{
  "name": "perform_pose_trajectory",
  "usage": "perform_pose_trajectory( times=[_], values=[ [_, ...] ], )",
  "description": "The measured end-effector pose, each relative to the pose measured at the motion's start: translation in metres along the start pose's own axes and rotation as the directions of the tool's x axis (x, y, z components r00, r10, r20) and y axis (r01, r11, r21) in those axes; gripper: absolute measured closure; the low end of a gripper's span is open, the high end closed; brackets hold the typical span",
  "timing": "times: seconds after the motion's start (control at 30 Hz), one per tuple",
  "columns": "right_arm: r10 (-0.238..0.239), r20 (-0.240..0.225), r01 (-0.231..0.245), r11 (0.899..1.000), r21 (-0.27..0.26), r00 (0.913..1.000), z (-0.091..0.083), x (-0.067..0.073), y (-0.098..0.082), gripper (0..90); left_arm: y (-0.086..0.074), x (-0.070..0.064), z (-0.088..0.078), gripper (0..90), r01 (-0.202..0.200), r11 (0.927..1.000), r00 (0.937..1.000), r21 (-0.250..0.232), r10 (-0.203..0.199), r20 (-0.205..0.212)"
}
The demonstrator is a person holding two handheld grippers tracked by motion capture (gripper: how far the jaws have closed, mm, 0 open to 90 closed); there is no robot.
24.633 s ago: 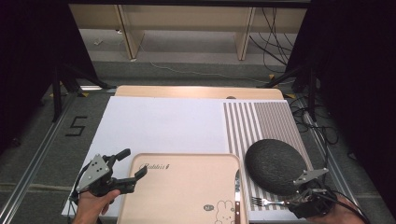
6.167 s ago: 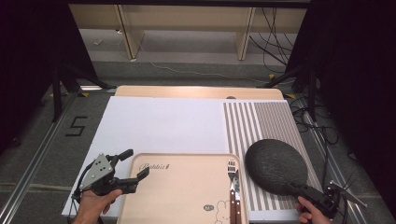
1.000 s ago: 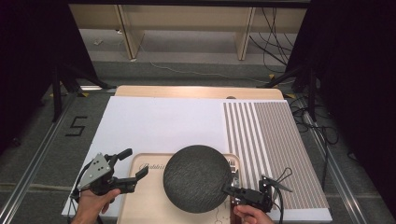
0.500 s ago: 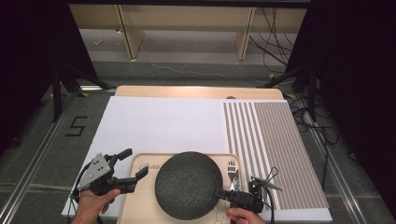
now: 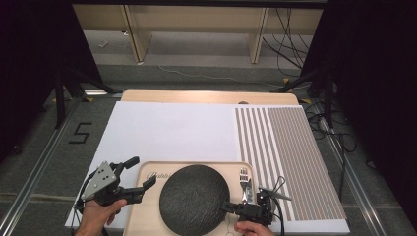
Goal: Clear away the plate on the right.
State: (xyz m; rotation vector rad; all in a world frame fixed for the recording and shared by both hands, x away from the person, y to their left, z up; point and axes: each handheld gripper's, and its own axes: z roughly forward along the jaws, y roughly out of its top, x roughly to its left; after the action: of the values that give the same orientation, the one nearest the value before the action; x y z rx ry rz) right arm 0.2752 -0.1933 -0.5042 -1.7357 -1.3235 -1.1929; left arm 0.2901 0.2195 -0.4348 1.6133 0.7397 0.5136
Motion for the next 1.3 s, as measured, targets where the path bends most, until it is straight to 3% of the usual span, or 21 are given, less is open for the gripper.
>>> perform_pose_trajectory(
  times=[0.2,0.57,0.7,0.83,0.97,1.0,1.17,1.2,1.3],
  values=[
    [0.023,0.008,-0.023,1.0,0.008,0.9997,0.004,-0.002,-0.001,85.0,0.0,0.0,0.001,15.8,-0.001,1.0,1.0,0.0,0.001,0.002],
    [0.021,0.02,-0.022,0.999,0.04,0.9996,0.004,-0.003,0.002,84.4,-0.001,-0.001,0.001,15.8,-0.004,1.0,1.0,0.007,0.004,0.0],
    [-0.016,0.077,0.011,0.999,0.053,0.9969,0.005,-0.001,0.002,74.9,-0.001,-0.001,0.001,15.8,-0.004,1.0,1.0,0.009,0.004,0.001],
    [-0.042,0.074,0.036,0.996,0.085,0.9964,0.007,0.004,0.003,58.2,-0.001,-0.001,0.001,15.8,-0.007,0.9999,1.0,0.01,0.007,0.002],
    [-0.155,0.117,0.142,0.984,0.111,0.981,0.008,0.015,0.001,43.2,-0.001,-0.001,0.001,15.8,-0.005,0.9999,1.0,0.01,0.005,0.001],
    [-0.138,0.116,0.127,0.987,0.098,0.9835,0.008,0.019,0.001,39.9,-0.001,-0.001,0.001,15.8,-0.005,0.9999,1.0,0.01,0.005,0.001],
    [-0.211,0.167,0.196,0.975,0.103,0.9632,0.002,0.029,0.001,28.1,-0.001,-0.001,0.001,15.8,-0.006,0.9999,1.0,0.011,0.006,0.001],
    [-0.22,0.16,0.205,0.973,0.105,0.9624,0.002,0.03,0.001,25.5,-0.001,-0.001,0.001,15.8,-0.005,0.9999,1.0,0.01,0.005,0.001],
    [-0.27,0.194,0.255,0.962,0.099,0.9433,0.0,0.034,0.001,22.2,-0.001,-0.001,0.001,15.8,-0.005,0.9999,1.0,0.011,0.005,0.001]
  ],
)
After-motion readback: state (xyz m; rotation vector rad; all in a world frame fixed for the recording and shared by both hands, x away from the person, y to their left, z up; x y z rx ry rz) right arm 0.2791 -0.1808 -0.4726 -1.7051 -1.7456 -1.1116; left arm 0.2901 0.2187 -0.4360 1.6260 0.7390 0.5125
